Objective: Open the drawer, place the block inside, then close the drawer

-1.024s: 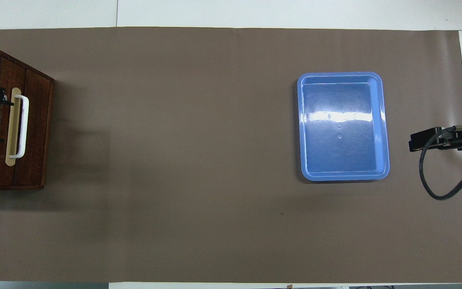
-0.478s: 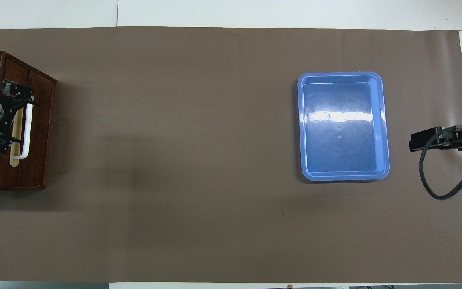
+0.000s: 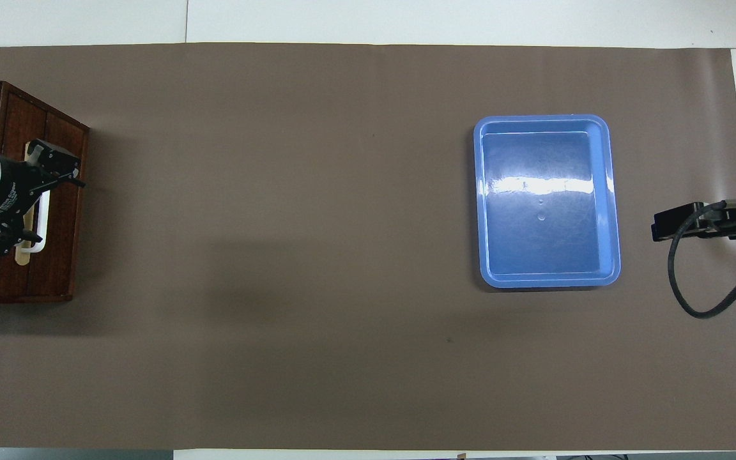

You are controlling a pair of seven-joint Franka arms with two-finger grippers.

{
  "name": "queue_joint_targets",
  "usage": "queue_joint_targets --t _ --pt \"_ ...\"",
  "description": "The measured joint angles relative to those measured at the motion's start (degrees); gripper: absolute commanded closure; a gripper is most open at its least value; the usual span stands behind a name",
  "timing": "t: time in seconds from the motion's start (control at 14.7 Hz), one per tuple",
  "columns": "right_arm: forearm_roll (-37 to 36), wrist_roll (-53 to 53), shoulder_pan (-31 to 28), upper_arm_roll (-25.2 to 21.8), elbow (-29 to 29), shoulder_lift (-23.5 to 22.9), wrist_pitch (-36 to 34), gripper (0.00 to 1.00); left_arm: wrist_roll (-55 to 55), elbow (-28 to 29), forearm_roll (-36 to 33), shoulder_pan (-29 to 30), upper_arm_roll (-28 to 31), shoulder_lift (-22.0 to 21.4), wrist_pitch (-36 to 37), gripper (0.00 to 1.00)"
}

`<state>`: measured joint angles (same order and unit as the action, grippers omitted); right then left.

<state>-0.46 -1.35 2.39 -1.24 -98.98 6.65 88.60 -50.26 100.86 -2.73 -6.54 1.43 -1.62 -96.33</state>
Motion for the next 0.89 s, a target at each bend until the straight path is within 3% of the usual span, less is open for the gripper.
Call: queue_joint_targets --t 0.48,0.89 --pt "0.00 0.00 0.00 0.00 0.00 0.00 0.00 0.00 30.31 -3.04 1.07 0.14 -0.09 0.03 8.60 0.00" --pt "0.00 0.00 0.00 0.00 0.00 0.00 0.00 0.00 39.86 -6.61 1.18 4.67 -5.75 2.41 12.54 0.00"
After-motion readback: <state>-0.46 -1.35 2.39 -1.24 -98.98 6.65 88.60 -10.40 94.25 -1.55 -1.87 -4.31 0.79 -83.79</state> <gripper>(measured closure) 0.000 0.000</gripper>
